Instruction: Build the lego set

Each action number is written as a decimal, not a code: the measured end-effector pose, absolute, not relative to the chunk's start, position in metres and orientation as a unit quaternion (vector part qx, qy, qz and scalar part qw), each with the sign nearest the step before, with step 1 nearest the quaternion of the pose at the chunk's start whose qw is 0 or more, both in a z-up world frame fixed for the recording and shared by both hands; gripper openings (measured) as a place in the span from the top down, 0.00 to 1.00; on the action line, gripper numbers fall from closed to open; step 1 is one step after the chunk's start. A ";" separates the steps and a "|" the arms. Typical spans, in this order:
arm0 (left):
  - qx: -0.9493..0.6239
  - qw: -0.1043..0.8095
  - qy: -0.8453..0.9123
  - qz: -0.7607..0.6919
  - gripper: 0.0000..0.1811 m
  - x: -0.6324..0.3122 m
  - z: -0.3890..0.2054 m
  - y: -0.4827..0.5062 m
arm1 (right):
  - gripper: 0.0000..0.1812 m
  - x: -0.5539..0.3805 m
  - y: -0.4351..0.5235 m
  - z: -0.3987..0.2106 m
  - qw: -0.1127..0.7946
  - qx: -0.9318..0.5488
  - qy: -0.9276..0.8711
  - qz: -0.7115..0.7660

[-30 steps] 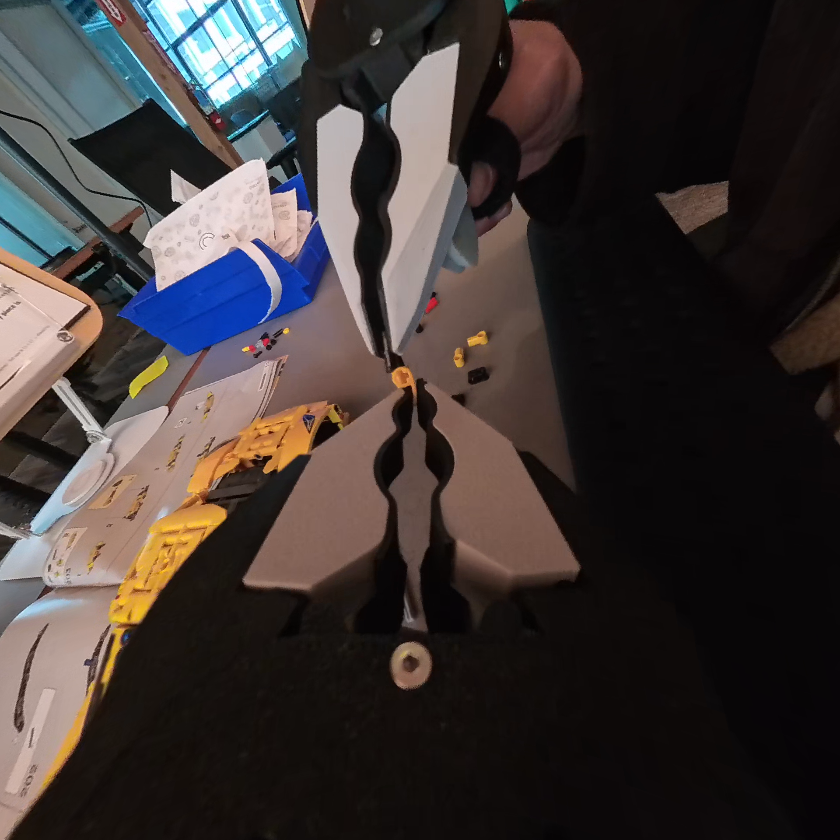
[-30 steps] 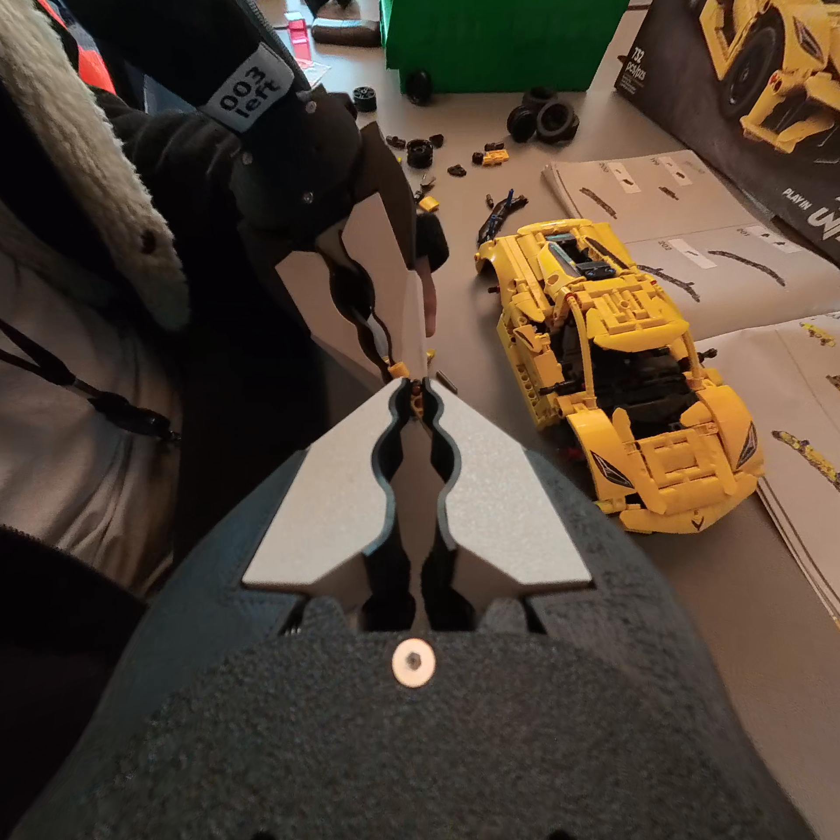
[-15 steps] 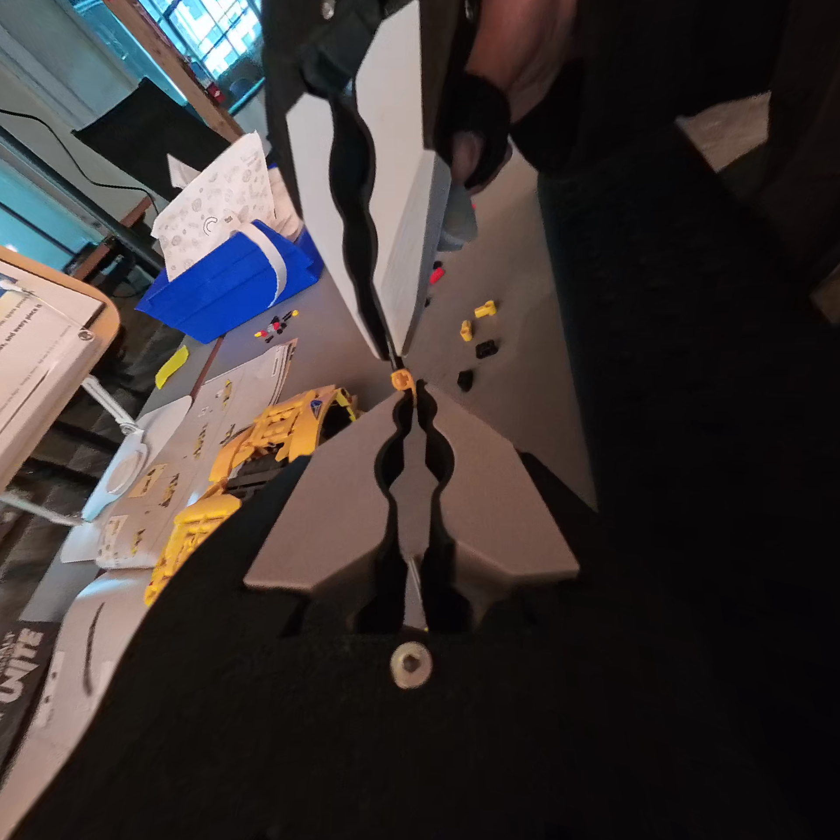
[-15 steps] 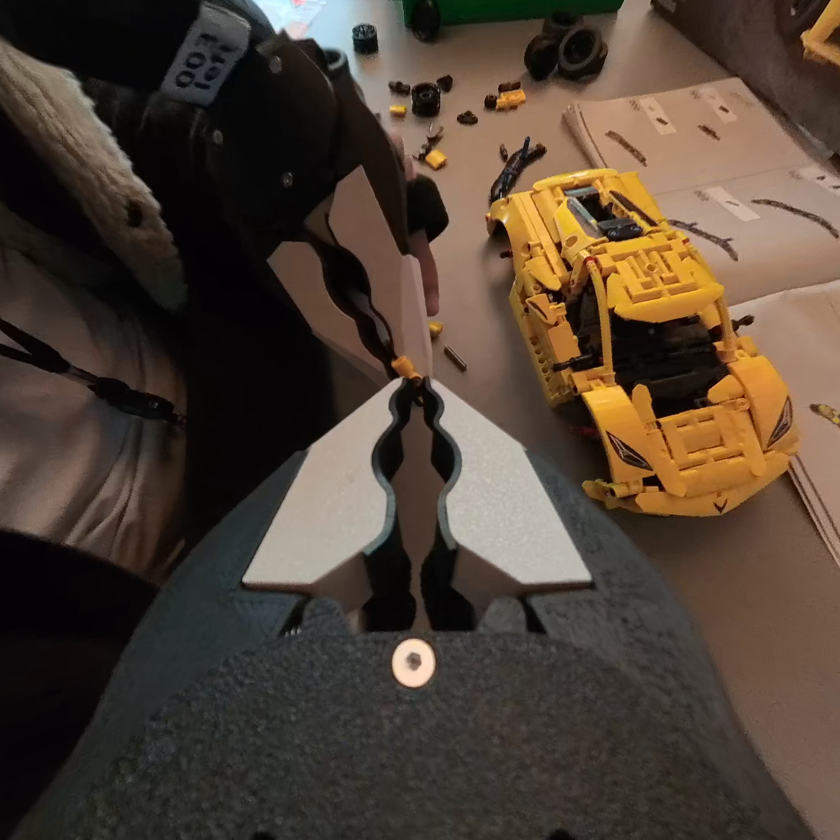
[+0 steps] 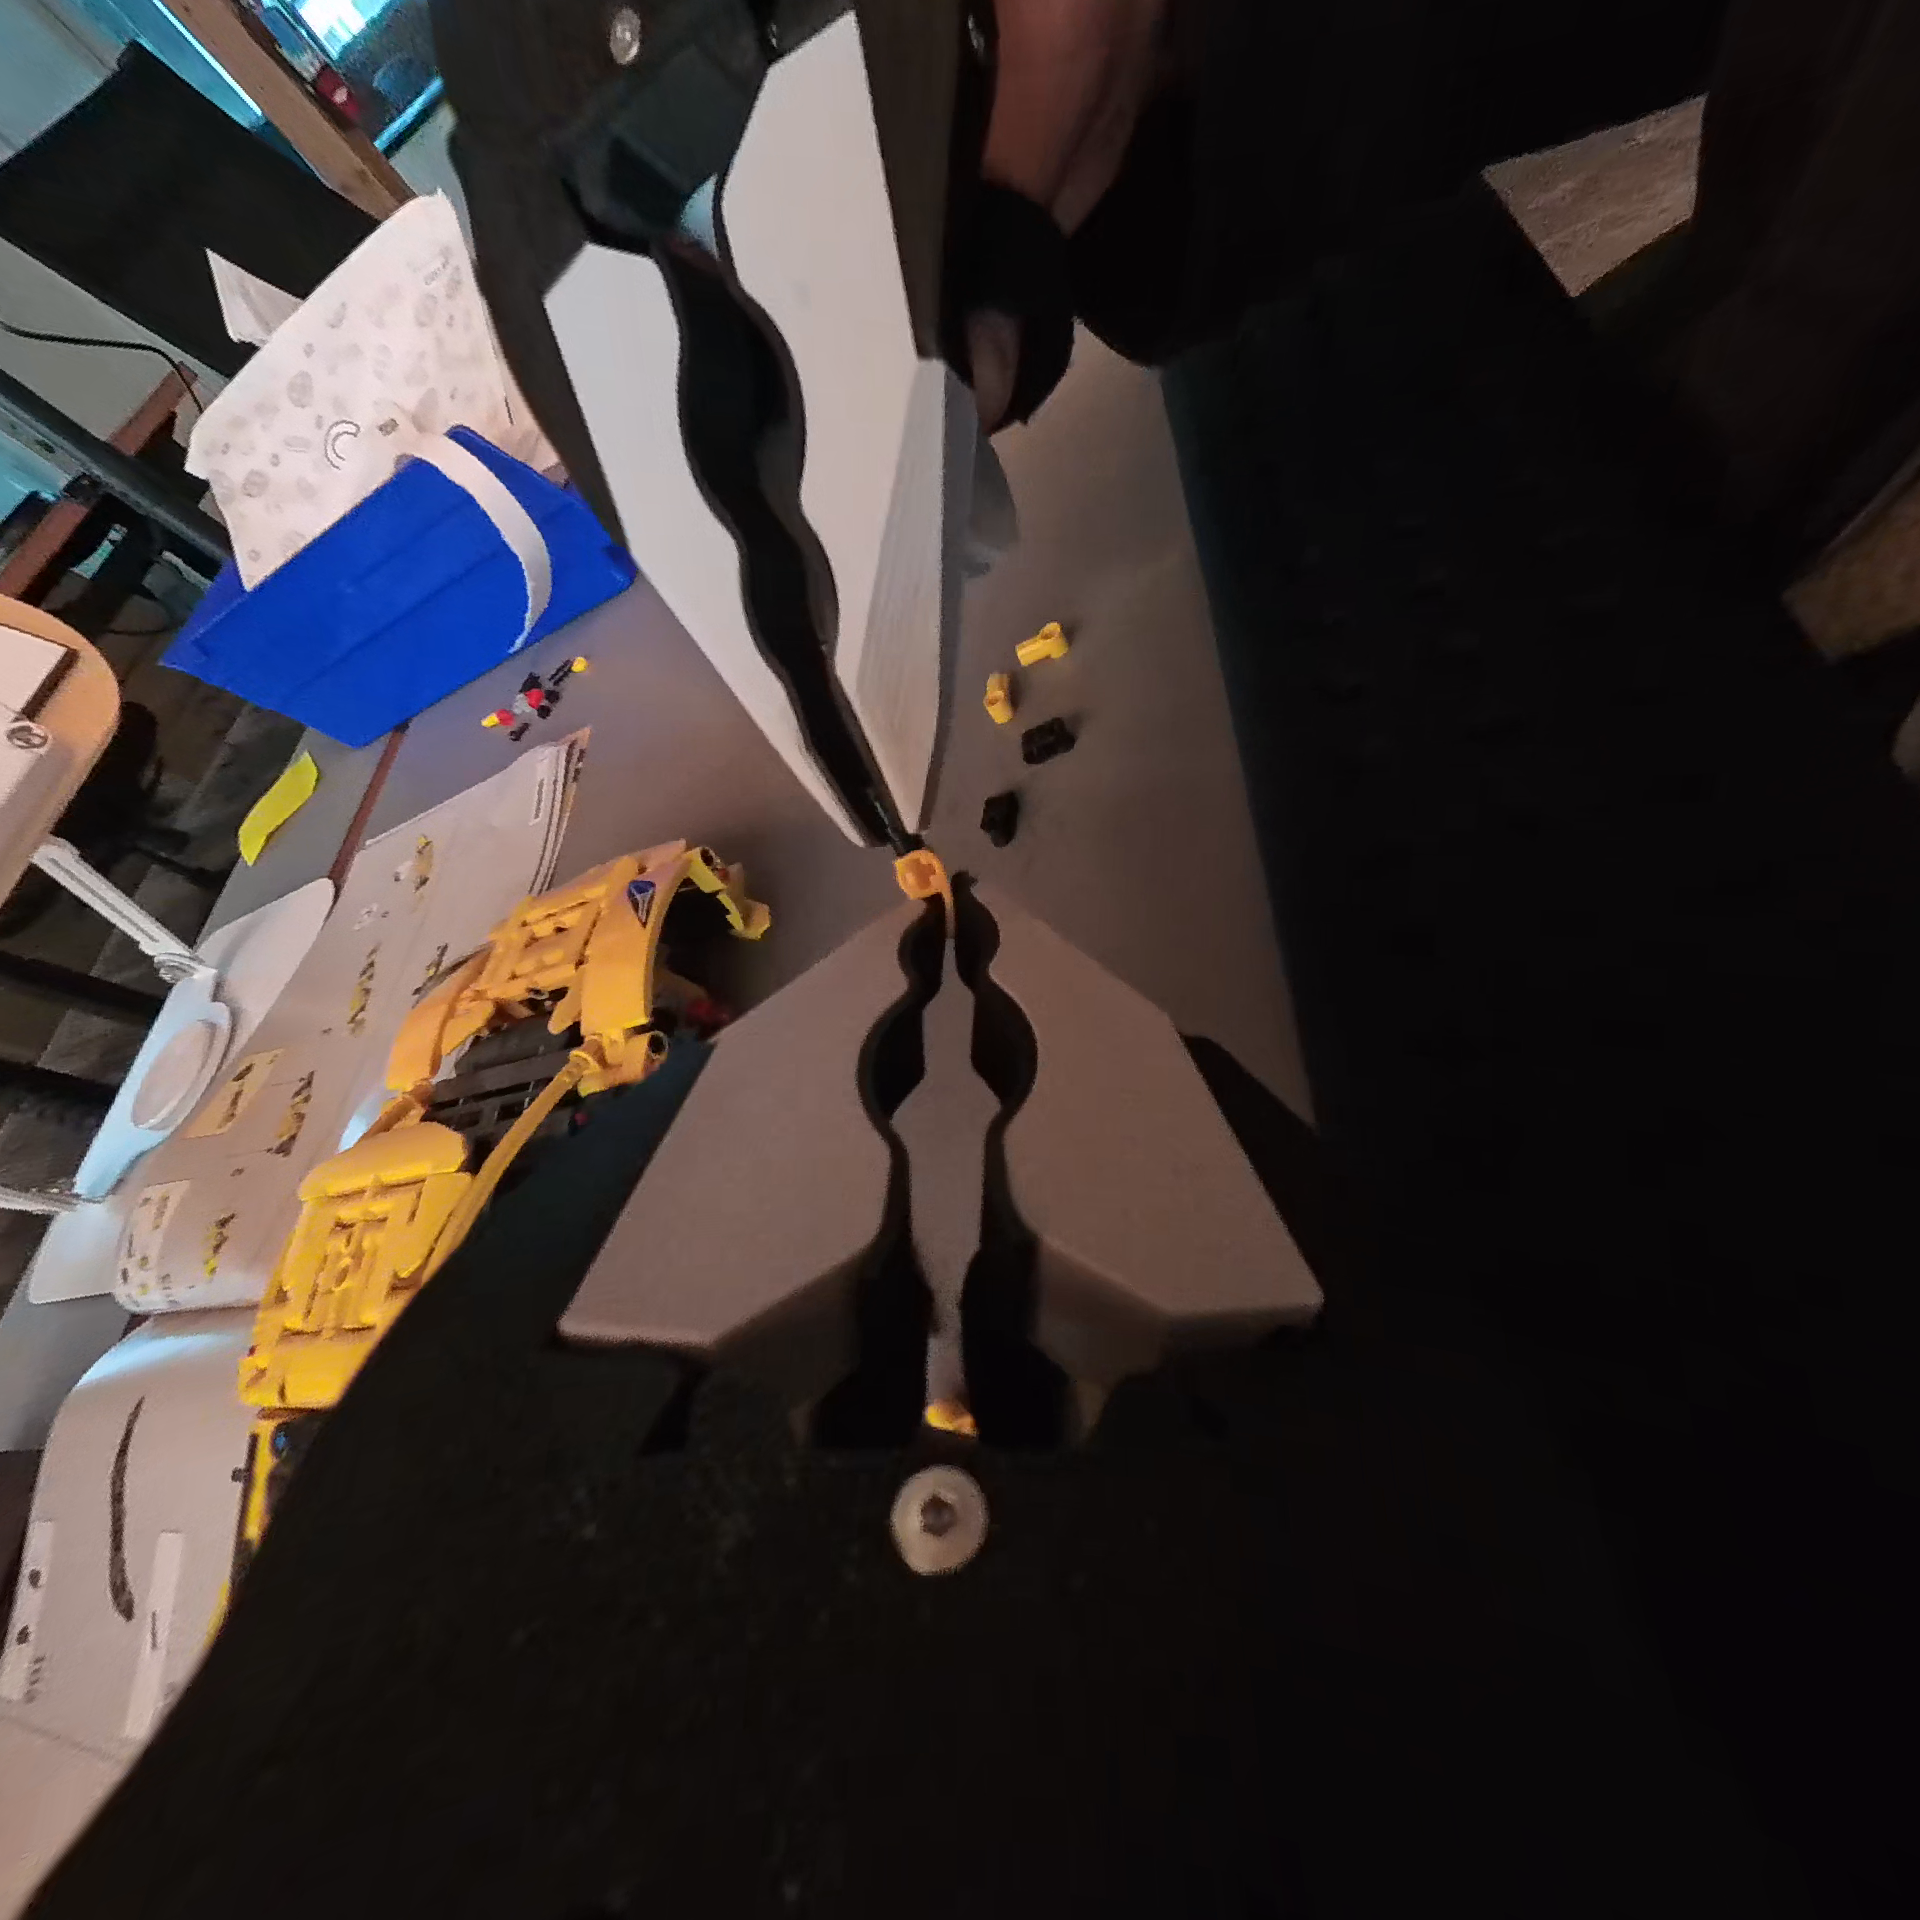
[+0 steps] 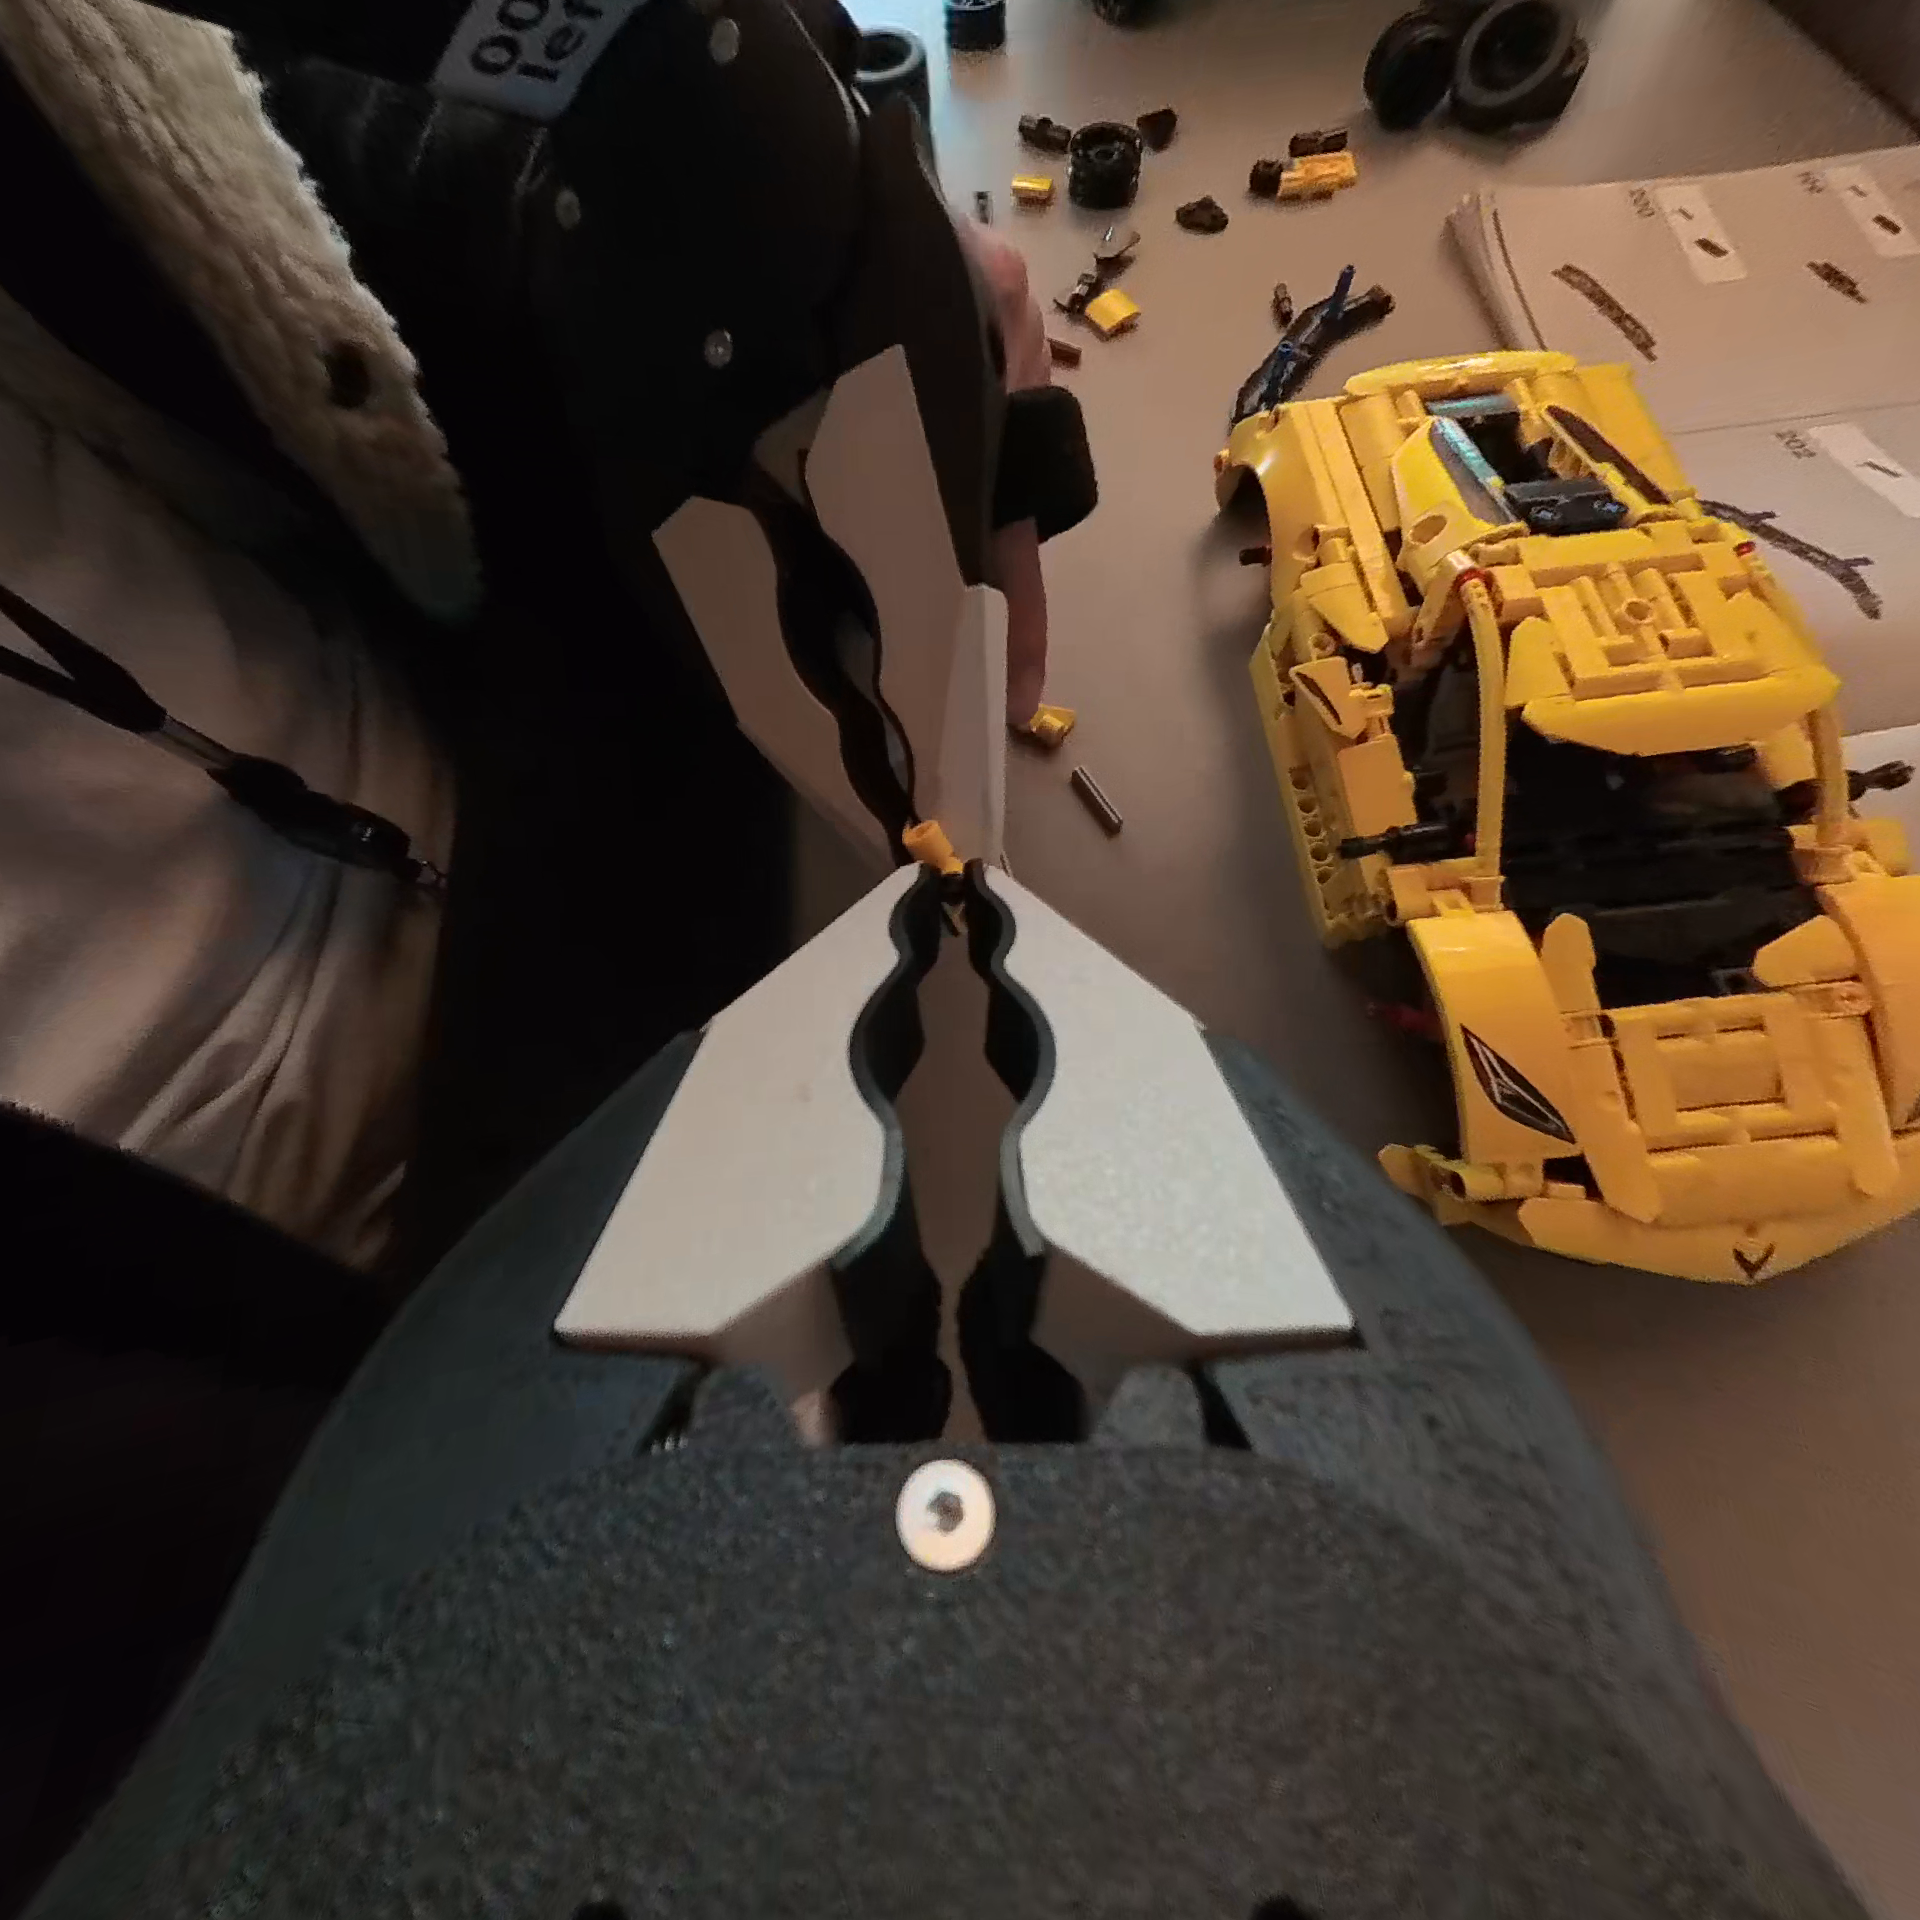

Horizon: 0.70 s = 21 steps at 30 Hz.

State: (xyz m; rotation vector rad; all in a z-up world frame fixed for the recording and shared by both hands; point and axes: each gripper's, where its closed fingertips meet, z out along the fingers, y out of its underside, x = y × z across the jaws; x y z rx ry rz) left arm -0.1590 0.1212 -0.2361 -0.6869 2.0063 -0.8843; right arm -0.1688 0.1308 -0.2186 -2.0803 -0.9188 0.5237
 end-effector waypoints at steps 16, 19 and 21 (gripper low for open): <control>-0.415 0.367 0.635 -0.538 1.00 -0.086 -0.141 0.255 | 0.97 -0.098 0.274 -0.125 0.413 -0.799 -0.269 0.344; -0.427 0.337 0.585 -0.602 1.00 -0.090 -0.146 0.260 | 0.97 -0.101 0.283 -0.132 0.451 -0.770 -0.245 0.378; -0.432 0.325 0.596 -0.594 1.00 -0.092 -0.155 0.262 | 0.97 -0.103 0.285 -0.142 0.464 -0.767 -0.249 0.368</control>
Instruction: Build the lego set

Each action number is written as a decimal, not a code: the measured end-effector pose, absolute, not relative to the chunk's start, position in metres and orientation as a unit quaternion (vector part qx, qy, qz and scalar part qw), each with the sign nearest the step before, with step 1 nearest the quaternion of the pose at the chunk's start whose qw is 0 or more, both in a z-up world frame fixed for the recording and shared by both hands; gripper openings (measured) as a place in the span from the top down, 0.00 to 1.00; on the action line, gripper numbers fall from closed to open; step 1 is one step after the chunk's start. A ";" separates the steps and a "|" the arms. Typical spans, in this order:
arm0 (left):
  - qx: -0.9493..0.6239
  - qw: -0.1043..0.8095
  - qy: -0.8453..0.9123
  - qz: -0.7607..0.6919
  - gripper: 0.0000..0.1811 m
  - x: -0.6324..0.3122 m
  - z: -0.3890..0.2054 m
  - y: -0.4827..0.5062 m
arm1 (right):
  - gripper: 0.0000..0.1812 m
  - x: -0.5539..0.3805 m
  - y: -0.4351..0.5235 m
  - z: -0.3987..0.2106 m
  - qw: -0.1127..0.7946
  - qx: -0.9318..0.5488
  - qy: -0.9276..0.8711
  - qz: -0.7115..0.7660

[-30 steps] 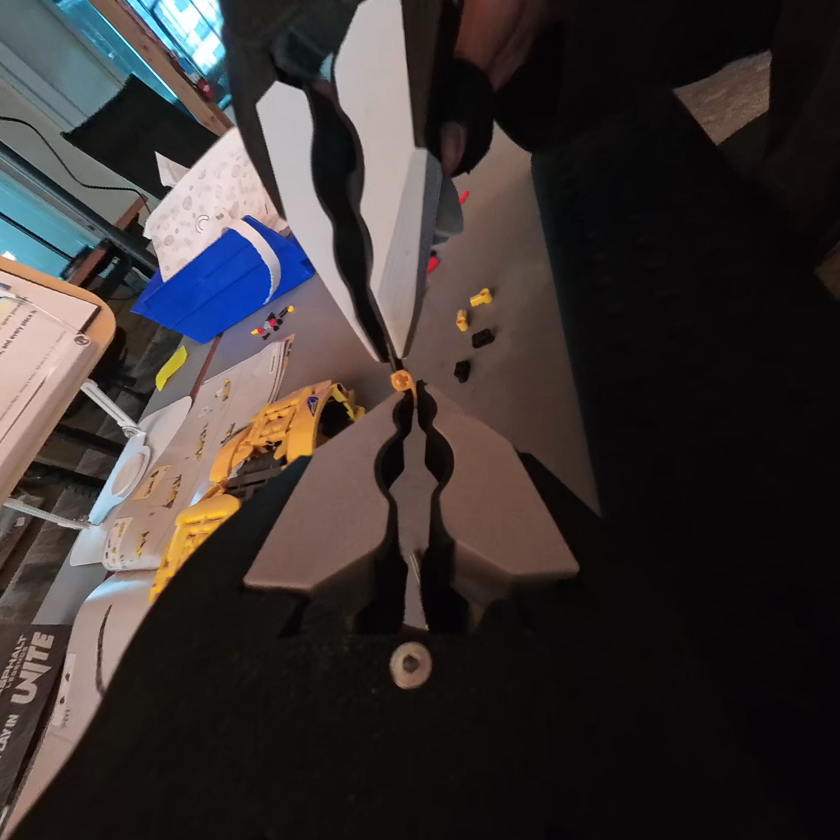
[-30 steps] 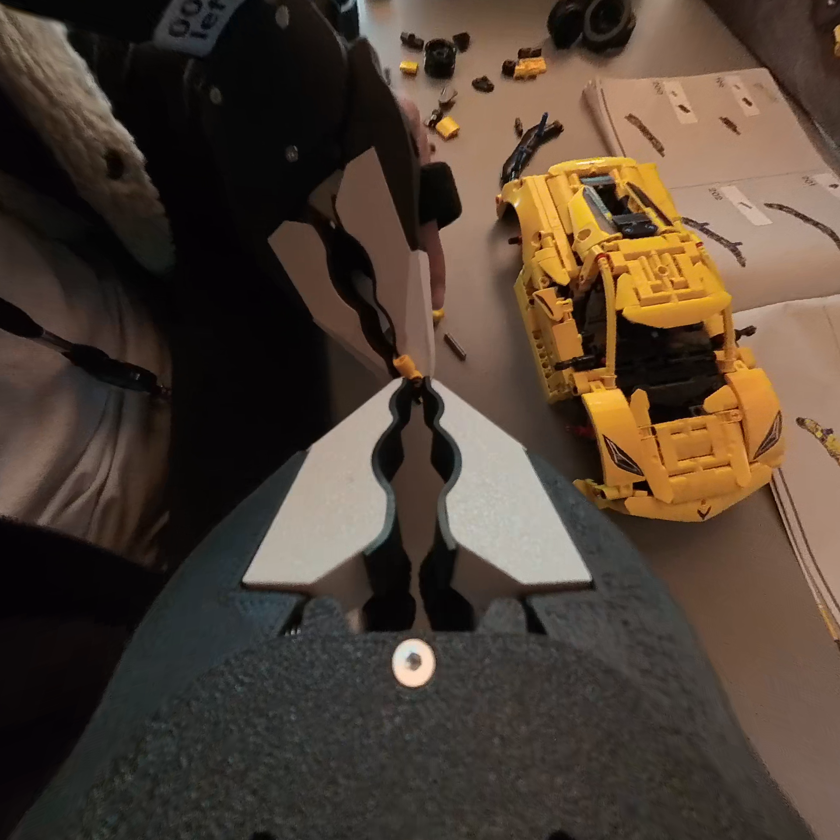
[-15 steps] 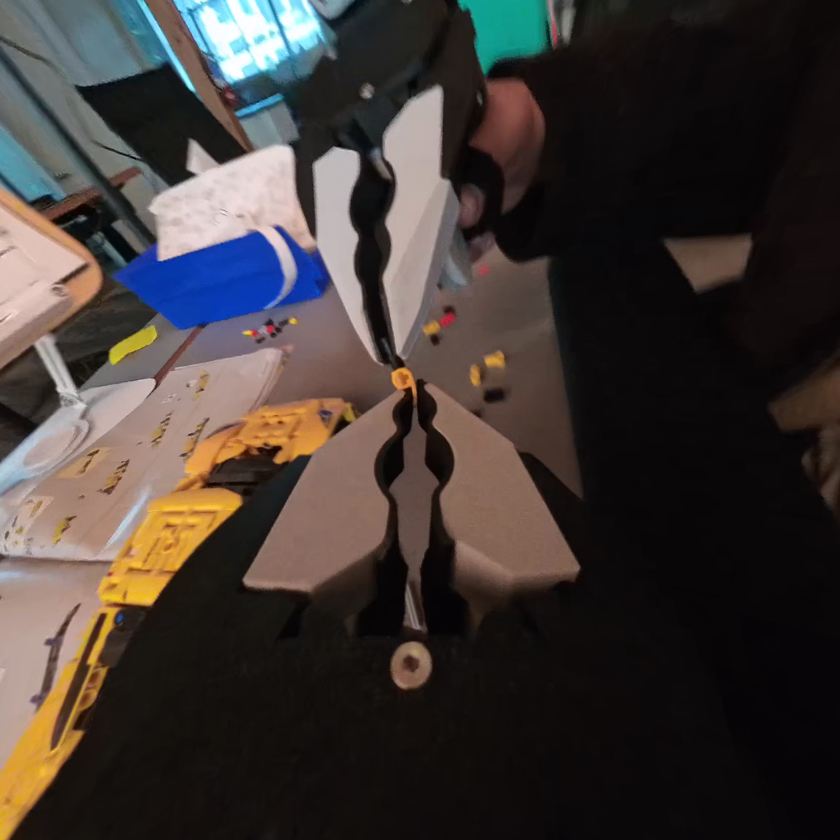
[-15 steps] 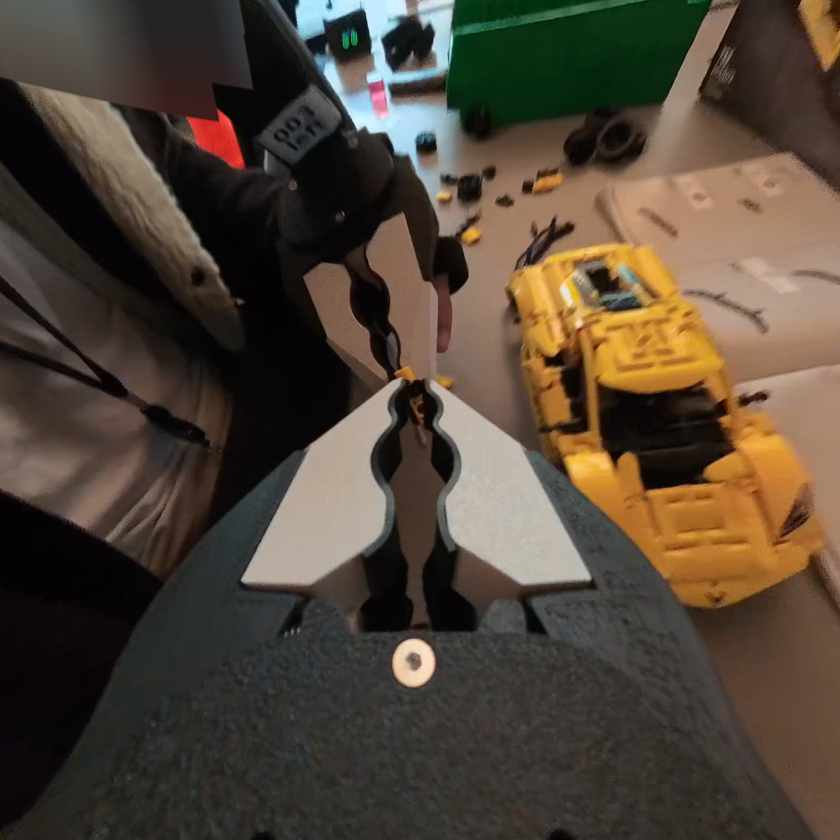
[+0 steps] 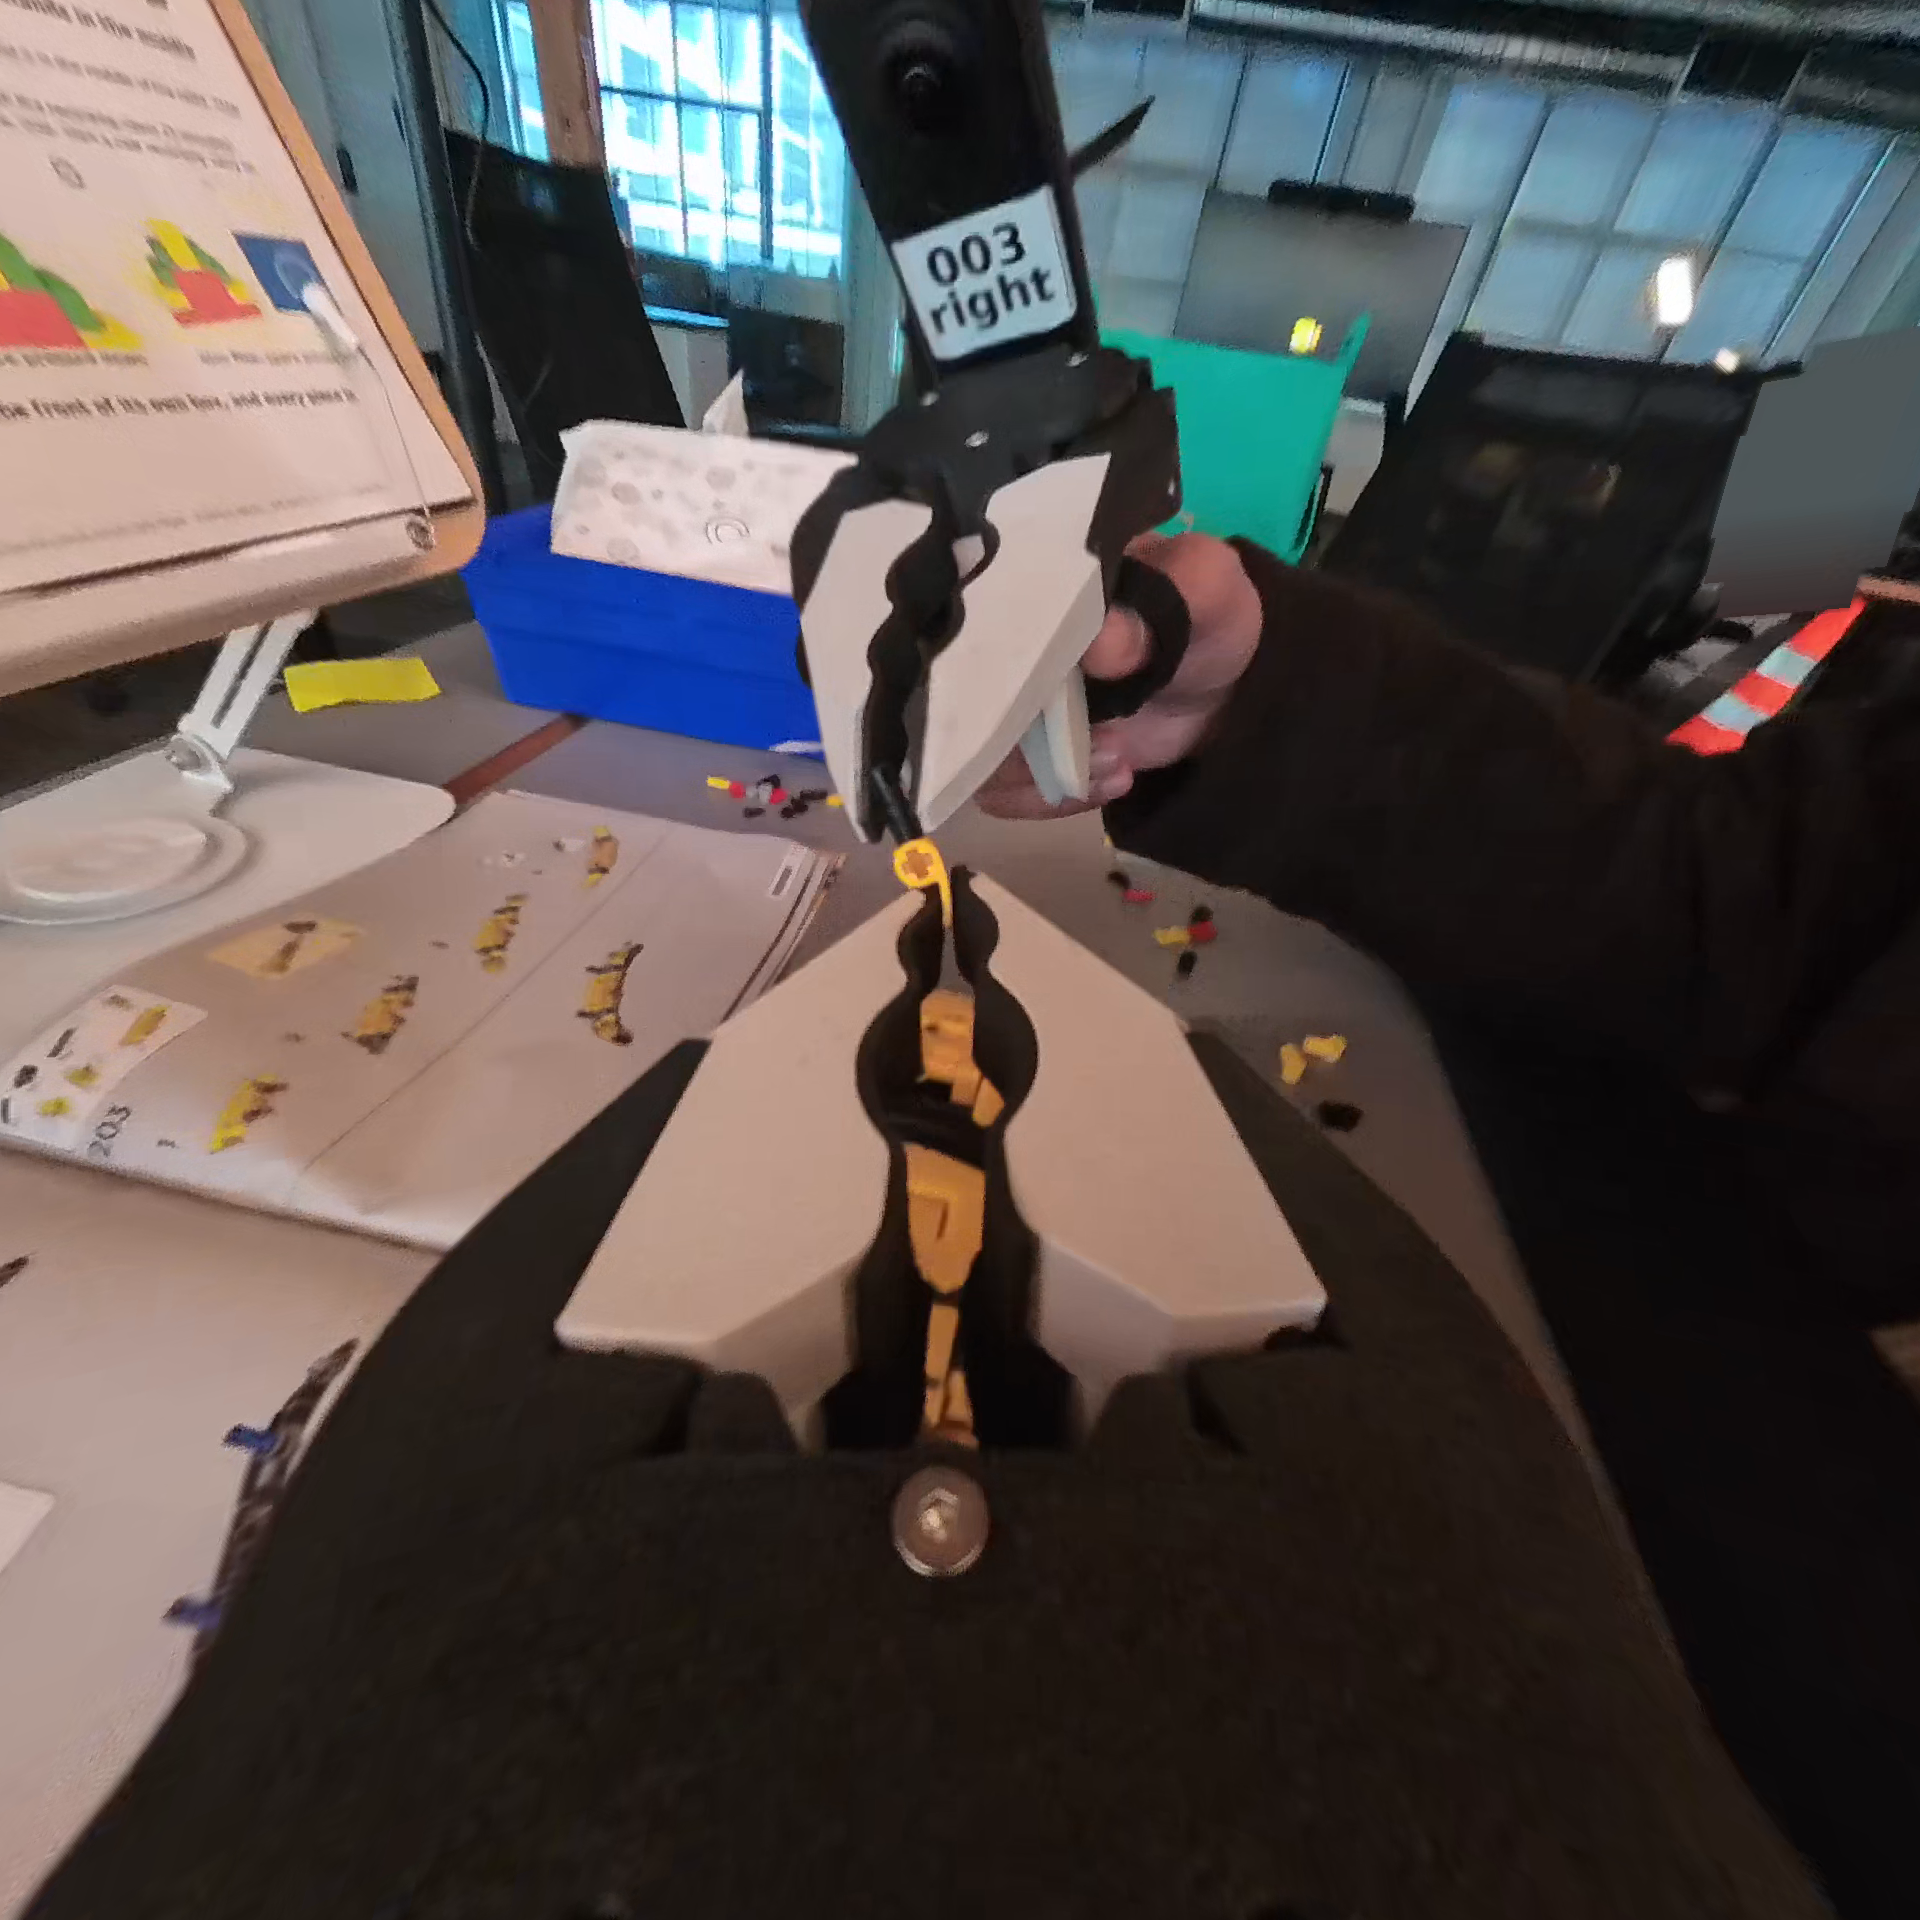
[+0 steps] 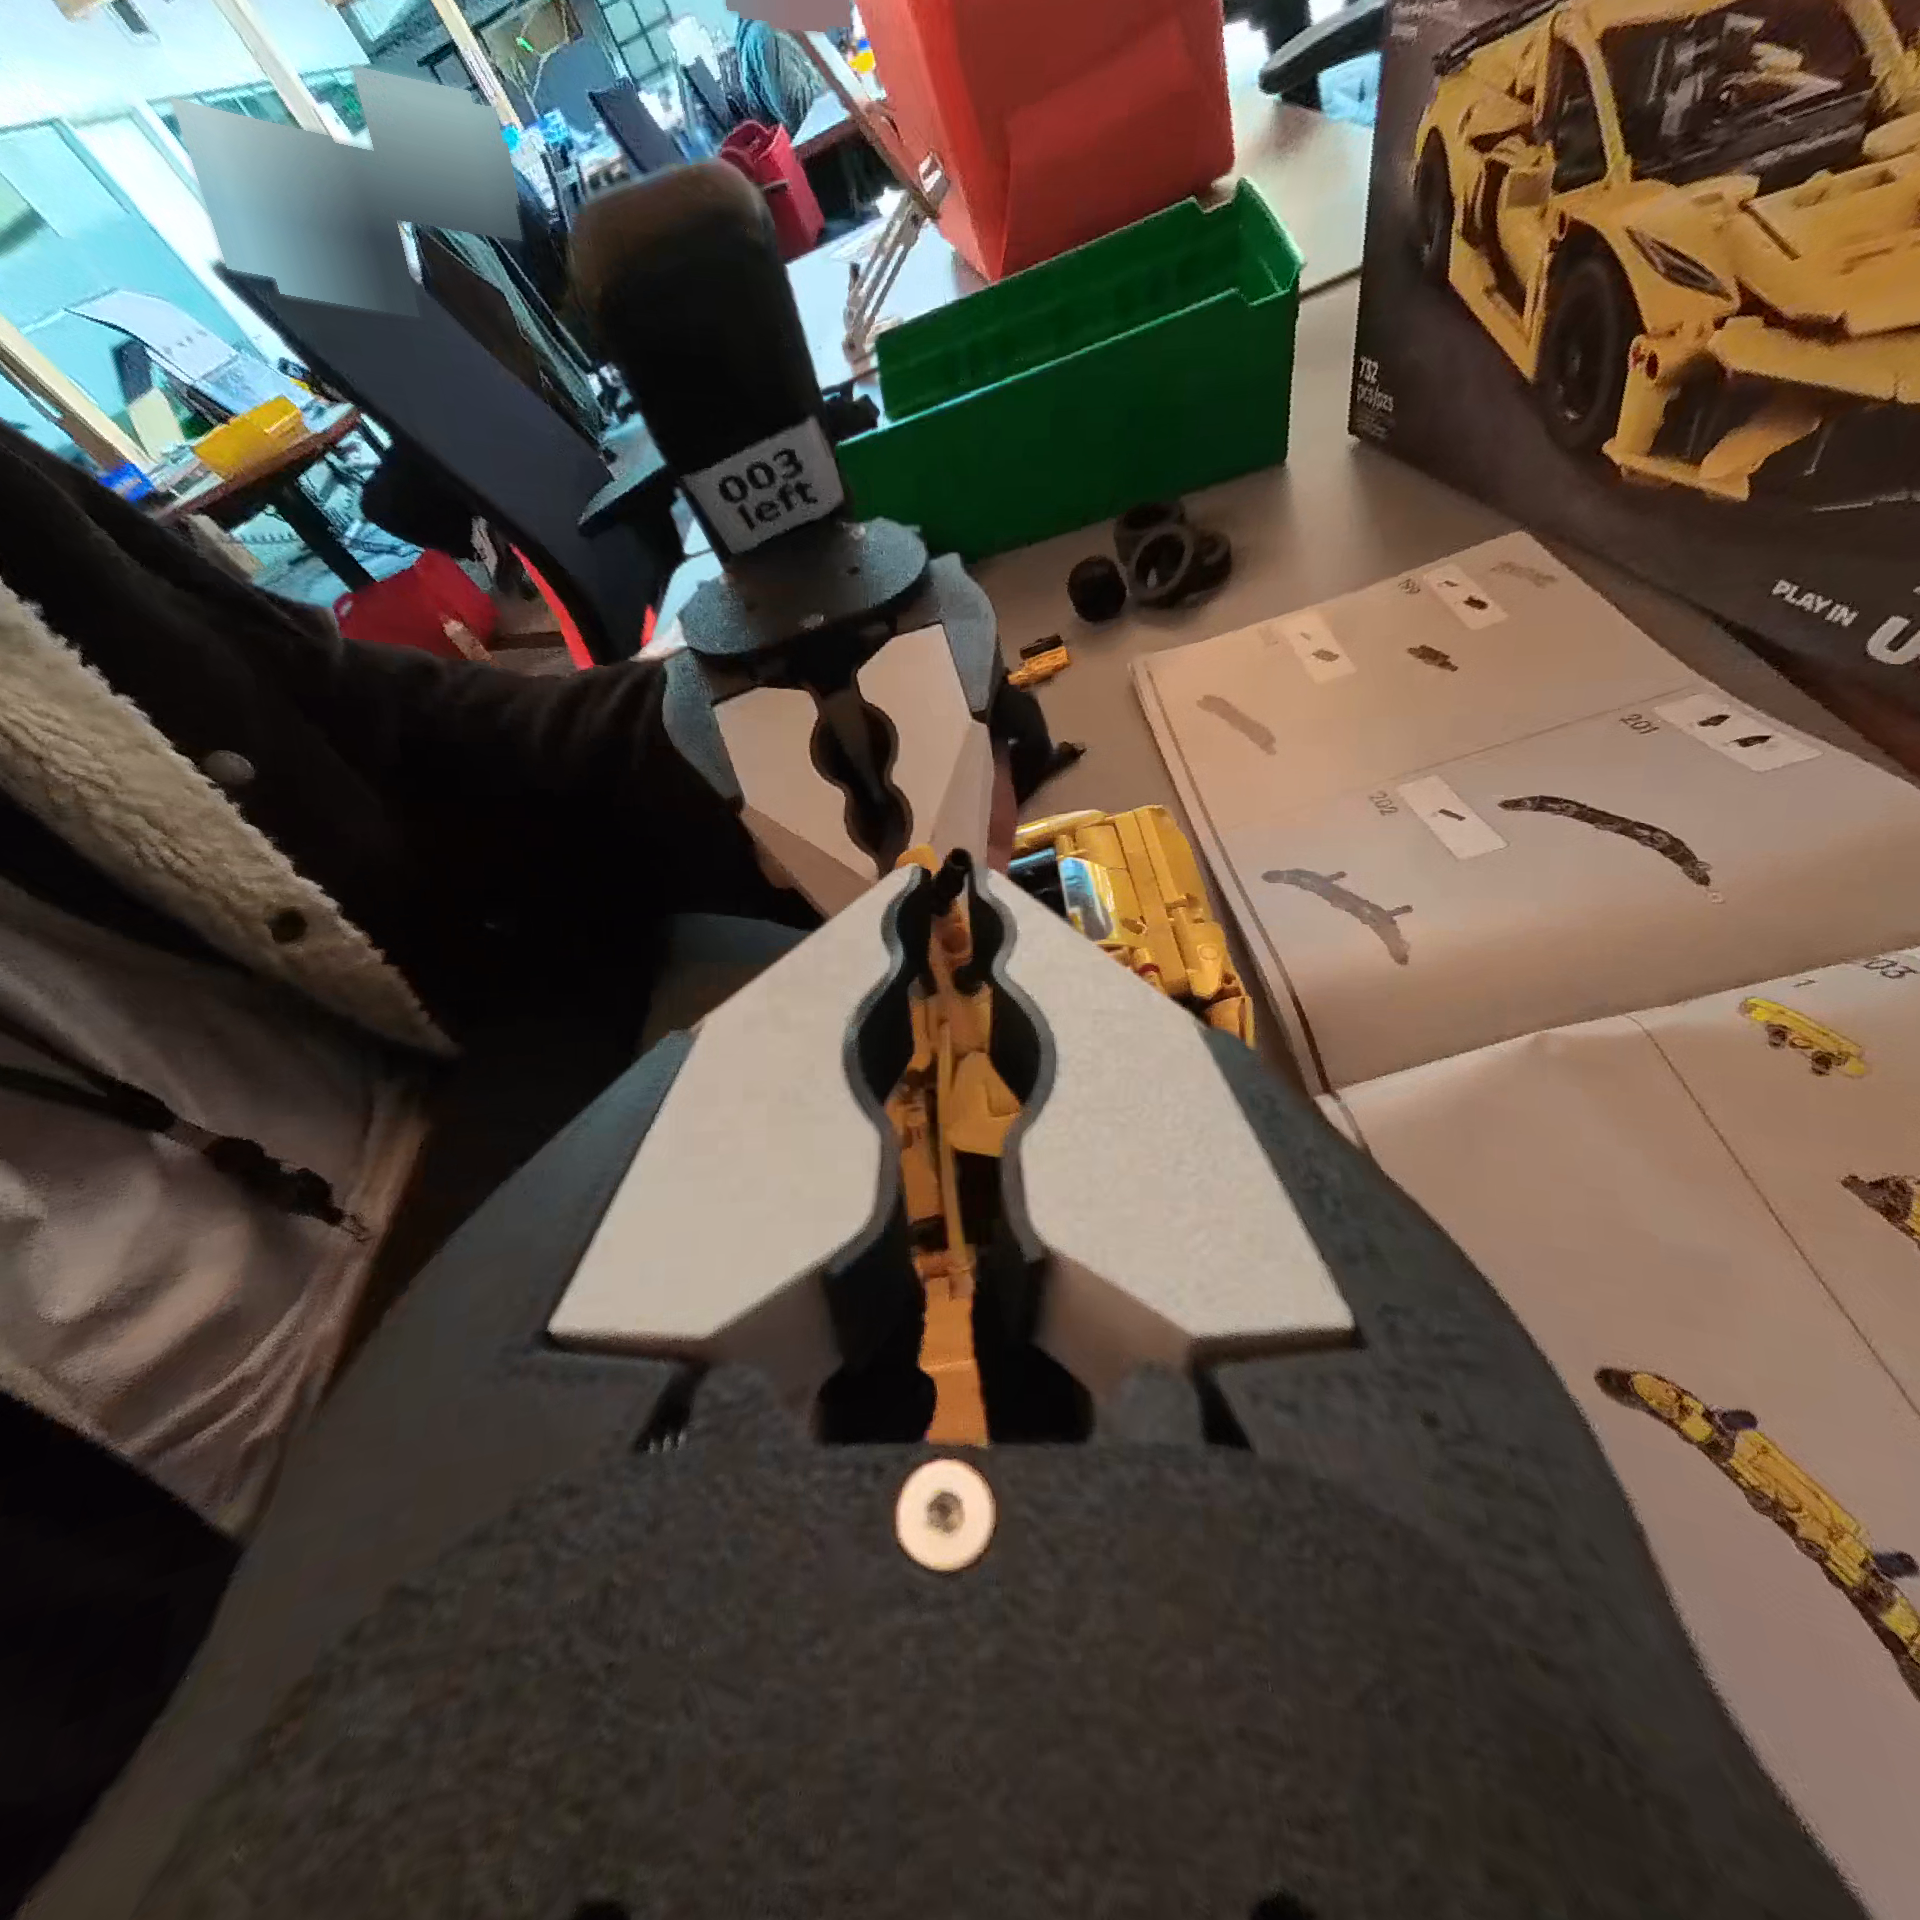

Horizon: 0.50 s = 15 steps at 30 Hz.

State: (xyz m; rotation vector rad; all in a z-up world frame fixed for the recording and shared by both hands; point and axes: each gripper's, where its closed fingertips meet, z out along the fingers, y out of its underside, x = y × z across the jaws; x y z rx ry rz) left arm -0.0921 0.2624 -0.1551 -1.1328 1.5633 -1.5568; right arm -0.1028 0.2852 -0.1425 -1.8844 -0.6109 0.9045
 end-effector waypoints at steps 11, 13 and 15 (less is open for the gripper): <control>-0.432 0.313 0.586 -0.610 1.00 -0.098 -0.155 0.266 | 0.97 -0.108 0.288 -0.144 0.477 -0.740 -0.242 0.408; -0.433 0.311 0.579 -0.617 1.00 -0.098 -0.154 0.267 | 0.96 -0.107 0.288 -0.144 0.478 -0.741 -0.242 0.405; -0.437 0.303 0.565 -0.630 1.00 -0.099 -0.151 0.270 | 0.89 -0.104 0.290 -0.143 0.487 -0.746 -0.244 0.382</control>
